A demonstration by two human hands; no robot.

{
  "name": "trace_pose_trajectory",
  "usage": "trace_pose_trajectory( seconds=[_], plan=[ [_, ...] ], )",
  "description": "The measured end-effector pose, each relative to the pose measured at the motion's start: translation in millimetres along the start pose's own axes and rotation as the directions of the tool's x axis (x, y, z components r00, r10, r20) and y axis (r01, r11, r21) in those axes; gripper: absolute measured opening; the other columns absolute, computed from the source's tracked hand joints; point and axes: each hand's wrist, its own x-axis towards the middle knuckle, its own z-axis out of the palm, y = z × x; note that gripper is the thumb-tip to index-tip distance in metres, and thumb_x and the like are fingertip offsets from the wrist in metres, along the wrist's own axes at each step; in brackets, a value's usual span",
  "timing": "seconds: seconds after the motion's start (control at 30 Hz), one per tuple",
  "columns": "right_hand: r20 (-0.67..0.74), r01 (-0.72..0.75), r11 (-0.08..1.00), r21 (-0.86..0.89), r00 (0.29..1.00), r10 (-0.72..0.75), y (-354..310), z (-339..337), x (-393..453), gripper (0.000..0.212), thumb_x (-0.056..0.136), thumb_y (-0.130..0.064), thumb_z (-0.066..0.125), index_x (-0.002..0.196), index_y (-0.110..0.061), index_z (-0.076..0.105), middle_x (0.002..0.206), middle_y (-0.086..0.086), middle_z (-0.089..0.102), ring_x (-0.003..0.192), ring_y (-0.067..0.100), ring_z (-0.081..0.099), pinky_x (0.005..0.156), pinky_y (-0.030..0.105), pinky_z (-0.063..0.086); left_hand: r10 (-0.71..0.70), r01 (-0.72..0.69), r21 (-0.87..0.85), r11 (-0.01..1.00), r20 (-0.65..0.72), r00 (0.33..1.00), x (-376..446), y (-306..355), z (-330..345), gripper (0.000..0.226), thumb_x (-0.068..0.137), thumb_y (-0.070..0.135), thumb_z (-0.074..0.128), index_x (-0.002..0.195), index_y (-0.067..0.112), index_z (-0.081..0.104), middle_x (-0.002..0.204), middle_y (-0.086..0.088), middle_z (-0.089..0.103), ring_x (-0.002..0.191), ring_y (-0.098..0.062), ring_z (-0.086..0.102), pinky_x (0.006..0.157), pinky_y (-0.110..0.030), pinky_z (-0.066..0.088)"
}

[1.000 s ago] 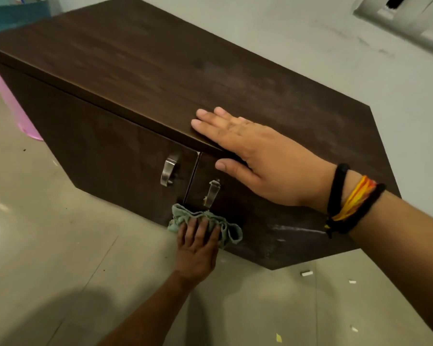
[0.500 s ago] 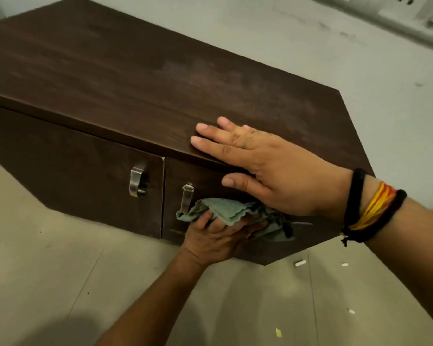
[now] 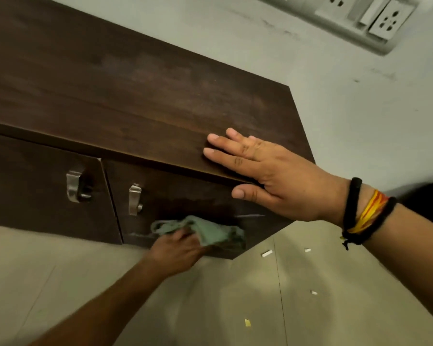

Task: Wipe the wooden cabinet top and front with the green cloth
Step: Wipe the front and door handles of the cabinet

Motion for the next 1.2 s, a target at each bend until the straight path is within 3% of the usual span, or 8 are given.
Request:
trace_pose_trajectory(
  seconds=[0.1, 0.27, 0.43, 0.63, 0.77, 0.97, 1.07, 1.2],
  plan=[
    [-0.006, 0.004, 1.000, 0.006, 1.000, -0.004, -1.2, -1.2, 1.4, 0.062, 0.102, -0.055, 0.032, 0.158, -0.034, 0.017, 0.168, -0.012, 0.009, 0.154, 0.010, 0.002, 0.126, 0.040, 0.012, 0.332, -0.332, -0.007, 0.943, 0.027, 0.943, 34.4, -17.4, -3.4, 0.053, 0.078, 0.042, 0.065, 0.128, 0.027, 0.065, 0.133, 0.008, 0.061, 0.120, -0.022, 0.039, 0.104, -0.038, 0.023],
    [0.006, -0.006, 1.000, 0.018, 1.000, 0.006, 4.8, -1.0, -9.2, 0.060, 0.103, -0.054, 0.030, 0.158, -0.036, 0.017, 0.167, -0.014, 0.009, 0.154, 0.008, 0.000, 0.126, 0.043, 0.013, -0.244, 0.246, 0.055, 0.968, -0.050, 0.969, 27.3, -7.6, -19.3, 0.060, 0.093, 0.047, 0.051, 0.151, 0.039, 0.036, 0.145, 0.010, 0.040, 0.137, -0.019, 0.030, 0.121, -0.042, 0.005],
    [0.018, -0.013, 1.000, 0.000, 1.000, 0.013, 6.0, -3.7, -6.4, 0.062, 0.102, -0.057, 0.028, 0.159, -0.036, 0.015, 0.167, -0.014, 0.007, 0.154, 0.009, -0.001, 0.126, 0.043, 0.011, 0.037, -0.045, -0.046, 0.998, -0.157, 0.987, 88.4, -26.4, -35.3, 0.050, 0.087, 0.040, 0.053, 0.134, 0.026, 0.045, 0.138, 0.002, 0.040, 0.137, -0.022, 0.019, 0.111, -0.036, 0.015],
    [0.024, -0.024, 0.999, 0.031, 0.999, 0.023, 6.7, -3.7, -7.5, 0.060, 0.102, -0.056, 0.027, 0.158, -0.038, 0.015, 0.167, -0.016, 0.007, 0.154, 0.007, -0.002, 0.126, 0.038, 0.005, -0.292, 0.292, 0.023, 0.956, 0.008, 0.956, 21.9, -19.0, -26.6, 0.065, 0.088, 0.041, 0.064, 0.149, 0.034, 0.044, 0.153, 0.010, 0.042, 0.130, -0.019, 0.046, 0.113, -0.048, 0.018],
    [0.013, -0.016, 1.000, 0.020, 1.000, 0.016, 4.9, -3.6, -7.6, 0.060, 0.102, -0.056, 0.024, 0.158, -0.038, 0.015, 0.167, -0.016, 0.007, 0.154, 0.007, -0.003, 0.126, 0.041, 0.008, 0.081, -0.082, -0.043, 0.996, -0.022, 0.996, 69.2, -14.7, -31.0, 0.056, 0.074, 0.040, 0.071, 0.127, 0.025, 0.060, 0.131, 0.002, 0.056, 0.123, -0.018, 0.043, 0.109, -0.037, 0.020],
    [0.008, -0.008, 0.999, 0.037, 1.000, 0.008, 8.0, -3.2, -7.1, 0.059, 0.102, -0.057, 0.023, 0.158, -0.040, 0.014, 0.167, -0.017, 0.006, 0.154, 0.006, -0.004, 0.126, 0.042, 0.008, -0.363, 0.363, -0.008, 0.932, -0.028, 0.931, 49.0, -2.8, -29.4, 0.052, 0.092, 0.041, 0.051, 0.144, 0.037, 0.049, 0.148, 0.006, 0.037, 0.127, -0.022, 0.036, 0.107, -0.043, 0.026],
    [0.001, -0.002, 1.000, 0.029, 1.000, 0.002, 9.1, -2.6, -7.3, 0.061, 0.101, -0.058, 0.030, 0.158, -0.040, 0.015, 0.167, -0.018, 0.007, 0.154, 0.006, -0.002, 0.126, 0.043, 0.009, -0.011, 0.017, -0.025, 1.000, 0.231, 0.973, 31.5, 18.4, -9.7, 0.039, 0.084, 0.034, 0.050, 0.112, 0.039, 0.076, 0.133, 0.010, 0.057, 0.122, -0.021, 0.041, 0.096, -0.043, 0.032],
    [-0.013, -0.006, 1.000, 0.007, 1.000, 0.006, 10.3, 0.1, -6.4, 0.065, 0.100, -0.061, 0.033, 0.158, -0.040, 0.014, 0.167, -0.018, 0.006, 0.154, 0.006, -0.001, 0.126, 0.042, 0.011, 0.330, -0.329, -0.030, 0.944, 0.125, 0.936, 66.3, -9.3, -16.9, 0.042, 0.076, 0.042, 0.062, 0.112, 0.026, 0.076, 0.126, 0.008, 0.069, 0.126, -0.014, 0.039, 0.110, -0.036, 0.026]
  ],
)
